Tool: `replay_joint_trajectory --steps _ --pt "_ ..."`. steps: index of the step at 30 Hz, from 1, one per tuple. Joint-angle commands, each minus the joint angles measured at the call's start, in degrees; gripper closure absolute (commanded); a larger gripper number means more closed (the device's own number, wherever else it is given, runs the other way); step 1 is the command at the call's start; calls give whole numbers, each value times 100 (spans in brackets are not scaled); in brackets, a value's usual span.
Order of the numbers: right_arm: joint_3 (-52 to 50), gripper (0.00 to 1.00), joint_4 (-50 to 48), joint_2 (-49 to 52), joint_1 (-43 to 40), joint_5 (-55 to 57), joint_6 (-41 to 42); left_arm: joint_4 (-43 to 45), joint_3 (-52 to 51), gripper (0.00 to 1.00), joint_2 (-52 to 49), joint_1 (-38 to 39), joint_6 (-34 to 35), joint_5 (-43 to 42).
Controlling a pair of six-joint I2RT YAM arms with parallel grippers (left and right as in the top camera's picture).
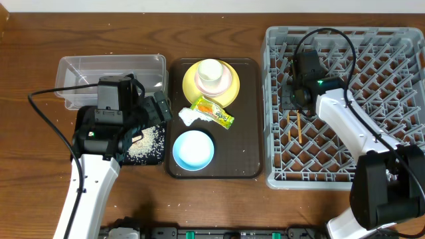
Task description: Sort waste into correct bins and load items into the dishwasher rack
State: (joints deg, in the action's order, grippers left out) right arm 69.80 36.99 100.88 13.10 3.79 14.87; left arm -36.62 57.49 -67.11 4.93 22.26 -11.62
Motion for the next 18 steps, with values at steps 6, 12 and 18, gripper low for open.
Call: replay_joint_trajectory --steps 6,12,18 --pt "999 74 570 -195 76 -1591 -544 -2 76 5 -20 -26 -52 35" --pt "1296 66 463 -238 501 -2583 -1147 -2 76 5 -20 -26 -52 35" --pt "1172 63 166 -208 1172 -2465 -1912 -2 76 5 -20 -26 -52 35"
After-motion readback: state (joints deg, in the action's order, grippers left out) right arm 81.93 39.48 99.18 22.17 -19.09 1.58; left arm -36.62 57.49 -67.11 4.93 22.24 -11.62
